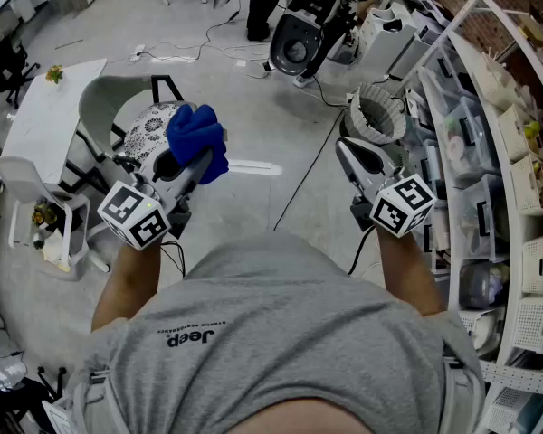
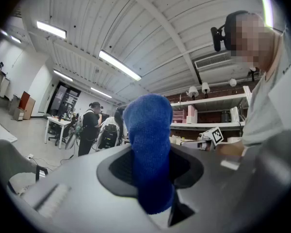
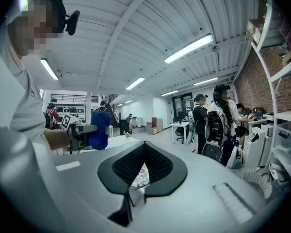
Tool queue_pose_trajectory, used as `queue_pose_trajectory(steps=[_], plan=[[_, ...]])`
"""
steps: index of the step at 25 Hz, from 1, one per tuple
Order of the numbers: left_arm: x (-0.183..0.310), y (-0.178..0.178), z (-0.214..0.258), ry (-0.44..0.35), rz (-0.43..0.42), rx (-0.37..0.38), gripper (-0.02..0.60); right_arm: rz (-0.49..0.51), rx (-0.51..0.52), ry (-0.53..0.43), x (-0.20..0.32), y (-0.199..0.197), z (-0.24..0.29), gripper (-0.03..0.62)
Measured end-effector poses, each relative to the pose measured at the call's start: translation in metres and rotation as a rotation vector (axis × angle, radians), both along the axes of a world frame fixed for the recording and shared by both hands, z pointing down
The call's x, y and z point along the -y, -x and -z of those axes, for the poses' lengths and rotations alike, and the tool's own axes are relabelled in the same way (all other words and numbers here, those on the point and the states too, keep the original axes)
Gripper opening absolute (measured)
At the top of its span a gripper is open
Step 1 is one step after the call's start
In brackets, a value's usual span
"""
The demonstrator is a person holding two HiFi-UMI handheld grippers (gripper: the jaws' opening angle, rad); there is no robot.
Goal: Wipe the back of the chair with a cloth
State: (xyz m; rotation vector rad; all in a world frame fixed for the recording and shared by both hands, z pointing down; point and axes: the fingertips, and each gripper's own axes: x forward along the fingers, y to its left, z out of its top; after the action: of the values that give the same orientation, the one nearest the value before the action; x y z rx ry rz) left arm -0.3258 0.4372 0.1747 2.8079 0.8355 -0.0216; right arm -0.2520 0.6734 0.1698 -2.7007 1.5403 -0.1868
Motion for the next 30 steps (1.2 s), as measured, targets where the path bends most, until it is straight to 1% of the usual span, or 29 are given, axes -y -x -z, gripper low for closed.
queue_pose_trajectory(steps=[7,12,16,21,26,30], plan=[[-0.005,-0.004,0.003,-0.011,0.010,0.011,0.192,0.001,0.007,-0.007,-0.005,-0.004,0.002,0.002],[-0.014,-0.009,0.004,-0.012,0.011,0.011,0.192,0.013,0.045,-0.060,-0.014,-0.010,0.003,0.003],[-0.027,-0.012,0.004,-0.018,0.018,0.008,0.192,0.017,0.039,-0.066,-0.027,-0.013,0.005,0.003],[-0.052,-0.013,0.008,-0.022,0.039,-0.001,0.192,0.041,0.020,-0.072,-0.053,-0.014,0.012,0.004],[-0.085,-0.016,0.006,-0.010,0.066,0.008,0.192,0.078,0.011,-0.071,-0.081,-0.020,0.012,0.005],[-0.110,-0.017,0.001,-0.020,0.075,0.020,0.192,0.104,0.014,-0.079,-0.098,-0.027,0.008,0.004]])
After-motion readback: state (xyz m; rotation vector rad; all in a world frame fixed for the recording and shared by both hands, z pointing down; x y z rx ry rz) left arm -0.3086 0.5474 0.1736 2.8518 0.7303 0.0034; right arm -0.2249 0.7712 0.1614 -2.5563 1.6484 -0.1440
